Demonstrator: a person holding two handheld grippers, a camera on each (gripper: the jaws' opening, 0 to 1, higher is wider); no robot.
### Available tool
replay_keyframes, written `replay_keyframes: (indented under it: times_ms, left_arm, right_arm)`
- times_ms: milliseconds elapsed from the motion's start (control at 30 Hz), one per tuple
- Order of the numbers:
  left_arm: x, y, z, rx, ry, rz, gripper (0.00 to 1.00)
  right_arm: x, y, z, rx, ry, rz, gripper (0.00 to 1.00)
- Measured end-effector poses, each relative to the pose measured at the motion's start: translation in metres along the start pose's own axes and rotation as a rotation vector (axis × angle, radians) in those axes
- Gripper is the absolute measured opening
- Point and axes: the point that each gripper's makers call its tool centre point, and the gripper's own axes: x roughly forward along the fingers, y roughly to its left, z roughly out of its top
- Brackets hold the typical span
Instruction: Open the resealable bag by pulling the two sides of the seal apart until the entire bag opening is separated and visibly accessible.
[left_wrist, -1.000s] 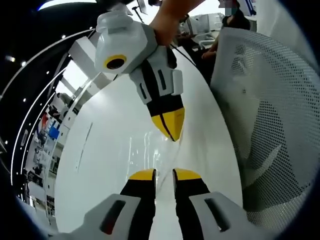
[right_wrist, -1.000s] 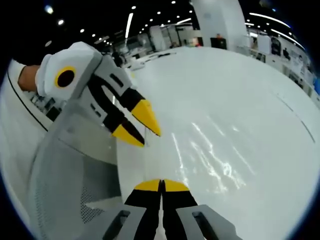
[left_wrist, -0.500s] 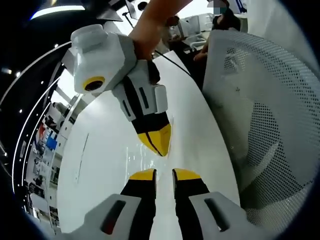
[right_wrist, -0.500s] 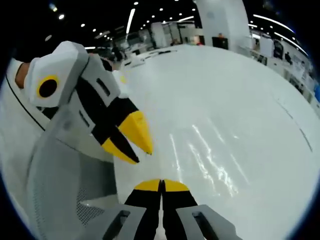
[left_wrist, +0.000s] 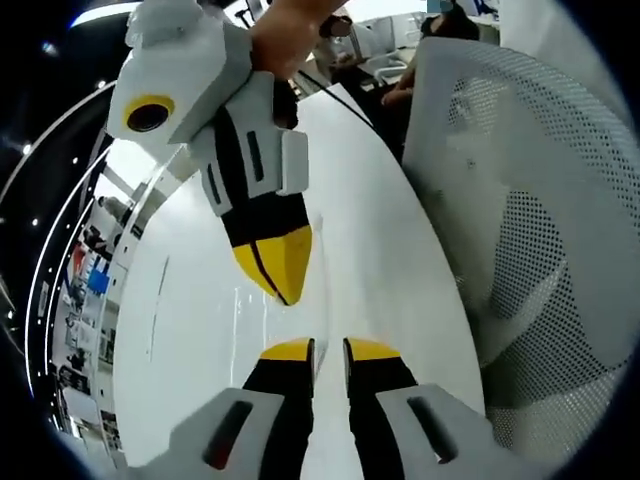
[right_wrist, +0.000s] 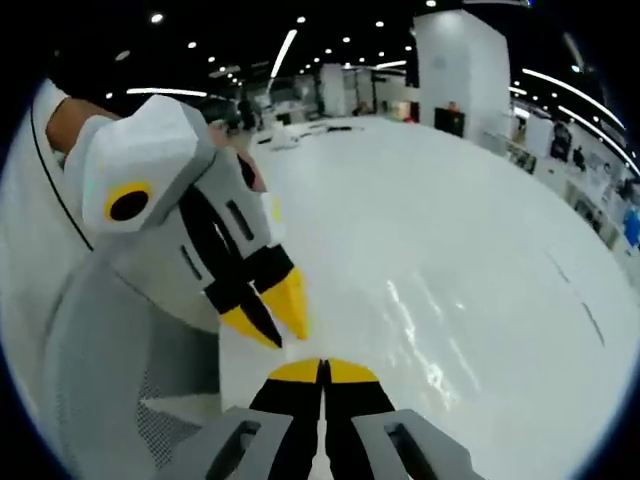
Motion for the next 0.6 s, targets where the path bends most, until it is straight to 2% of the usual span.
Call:
replay_keyframes:
  times_ms: [33,67,133,400,600]
  left_arm:
    - [0.0,0.0,0.001,0.0,0.002,0.001,0.02]
    - [0.0,0.0,0.0,-0.002,0.007,-0.005,0.02]
    - [0.001,0.001,0.0,0.006,0.013,-0.001,0.02]
    - [0.002,0.006,0.0,-0.015,0.015,-0.006,0.0]
    - [0.005,0.01,-0.001,-0.016,0.028,-0.019,0.0]
  right_arm:
    - [-0.001,-0.002,0.002,-0.007,-0.006,-0.011,0.0]
    - [-0.003,-0.004,0.005,-0.016,-0.018,-0.026,0.0]
    - [-0.006,-0.01,0.012,-0.051,-0.037,-0.07,0.0]
    - [-0.014,-0.029,0.026,-0.099,-0.076,-0.18,0.0]
    - [-0.023,-0.045,0.035,-0.135,-0.093,-0.295,0.0]
